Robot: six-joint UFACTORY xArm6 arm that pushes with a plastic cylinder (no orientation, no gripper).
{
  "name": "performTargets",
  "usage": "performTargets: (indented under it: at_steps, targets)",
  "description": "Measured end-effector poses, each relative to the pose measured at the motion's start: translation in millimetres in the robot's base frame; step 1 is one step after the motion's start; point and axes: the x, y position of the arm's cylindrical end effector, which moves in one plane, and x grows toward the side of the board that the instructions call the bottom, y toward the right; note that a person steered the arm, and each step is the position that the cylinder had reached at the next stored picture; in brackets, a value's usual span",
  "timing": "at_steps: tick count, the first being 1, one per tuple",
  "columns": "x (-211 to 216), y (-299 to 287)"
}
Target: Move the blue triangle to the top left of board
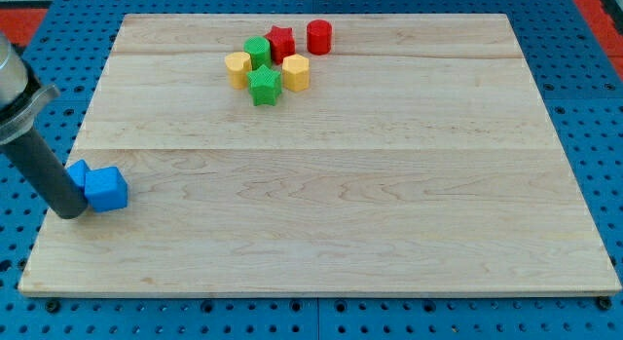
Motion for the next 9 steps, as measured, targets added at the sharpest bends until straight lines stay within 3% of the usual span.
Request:
performTargets:
  at_steps: [2,3,4,5,6,7,9]
  targets:
    - [-82,14]
    - [-85,21]
    - [-74,-23]
    - [-116,-31]
    - [-146,16]
    - [-141,0]
    - [-132,50]
